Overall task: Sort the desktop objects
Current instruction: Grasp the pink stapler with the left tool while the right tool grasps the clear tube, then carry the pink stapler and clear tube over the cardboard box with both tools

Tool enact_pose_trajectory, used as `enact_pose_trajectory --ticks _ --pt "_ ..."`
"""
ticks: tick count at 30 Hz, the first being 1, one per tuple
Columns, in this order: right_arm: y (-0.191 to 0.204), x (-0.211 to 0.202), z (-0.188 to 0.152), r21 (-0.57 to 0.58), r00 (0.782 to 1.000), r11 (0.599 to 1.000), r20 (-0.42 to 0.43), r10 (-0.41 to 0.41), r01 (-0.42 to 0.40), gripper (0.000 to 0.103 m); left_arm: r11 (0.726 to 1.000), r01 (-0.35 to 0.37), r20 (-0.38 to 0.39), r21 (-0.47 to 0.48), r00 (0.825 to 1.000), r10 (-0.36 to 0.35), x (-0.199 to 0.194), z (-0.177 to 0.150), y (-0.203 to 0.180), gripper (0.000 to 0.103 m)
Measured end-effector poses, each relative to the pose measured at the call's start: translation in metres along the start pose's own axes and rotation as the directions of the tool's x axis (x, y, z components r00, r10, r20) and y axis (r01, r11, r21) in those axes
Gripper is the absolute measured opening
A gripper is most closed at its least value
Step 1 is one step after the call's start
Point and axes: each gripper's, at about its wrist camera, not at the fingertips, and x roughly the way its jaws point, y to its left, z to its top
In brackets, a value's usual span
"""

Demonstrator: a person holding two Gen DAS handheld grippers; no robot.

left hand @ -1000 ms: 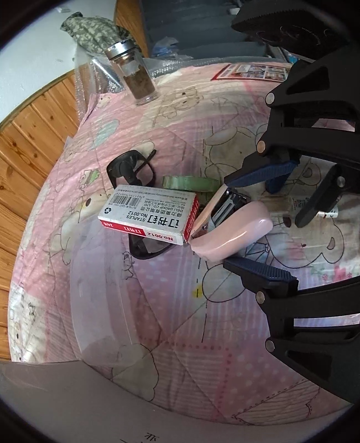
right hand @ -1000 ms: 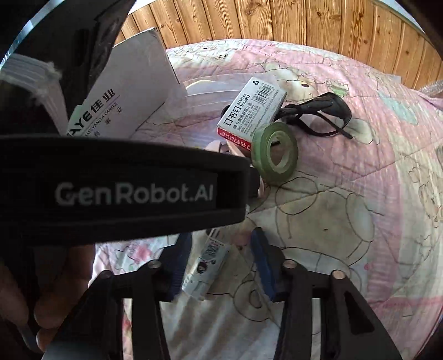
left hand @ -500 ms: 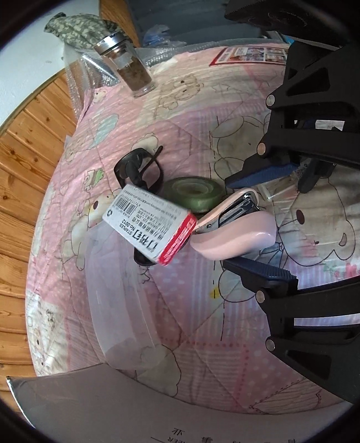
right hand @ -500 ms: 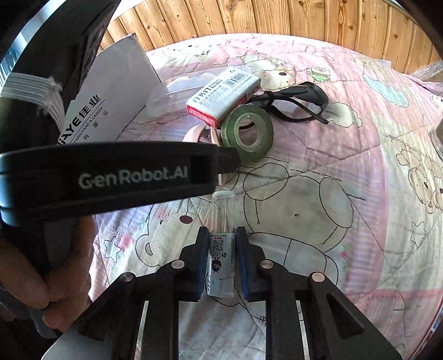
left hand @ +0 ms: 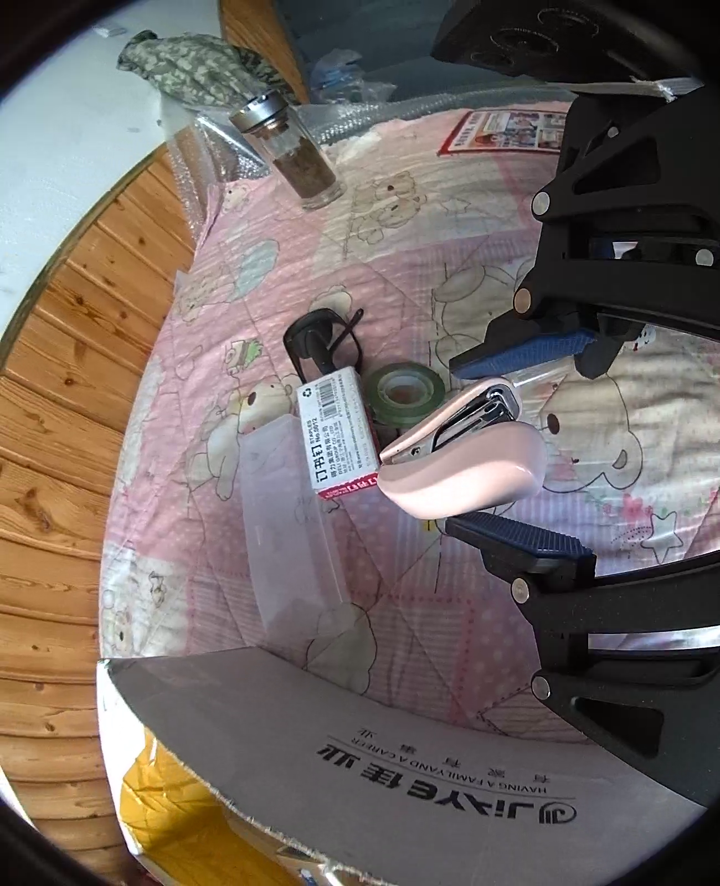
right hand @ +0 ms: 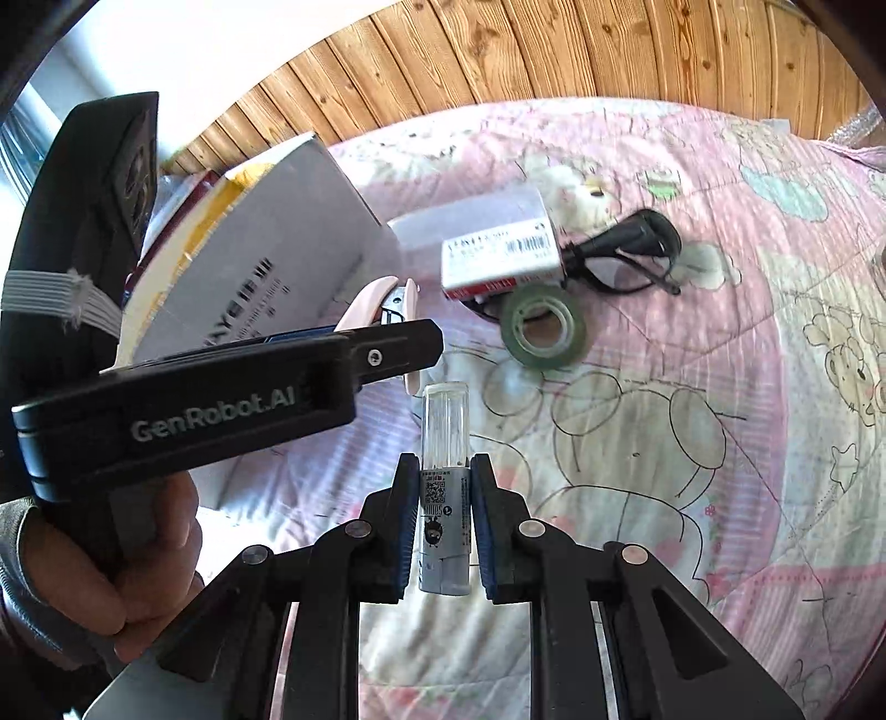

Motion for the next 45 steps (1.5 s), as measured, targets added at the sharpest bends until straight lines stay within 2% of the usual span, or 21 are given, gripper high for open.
enact_pose_trajectory --ticks 4,10,22,31,45 --pt "0.027 0.009 0.01 -0.005 1.0 1.0 0.023 0.012 -0.012 0.02 1.0 0.021 0.049 0.003 0.999 -0.021 -0.026 0.003 -0.002 0.051" --pt "0.05 -0.005 0.022 -0.018 0.998 1.0 0.063 0.027 -0.026 0.02 0.999 0.052 0.109 0.004 0.993 -0.052 -0.06 0.005 0.002 0.051" --pt "0.077 -0.027 0.033 -0.034 0.99 0.999 0.137 0.03 -0.026 0.02 0.996 0.092 0.221 0.008 0.971 -0.091 -0.12 0.012 0.014 0.051" --pt "0.103 -0.049 0.036 -0.095 0.971 0.996 0.237 0.022 0.001 0.02 0.992 0.127 0.271 0.017 0.954 -0.127 -0.153 0.014 0.024 0.051" --pt "0.137 -0.061 0.033 -0.145 0.954 0.989 0.3 0.024 0.021 0.02 0.991 0.133 0.329 -0.002 0.936 -0.125 -0.19 0.01 0.052 0.051"
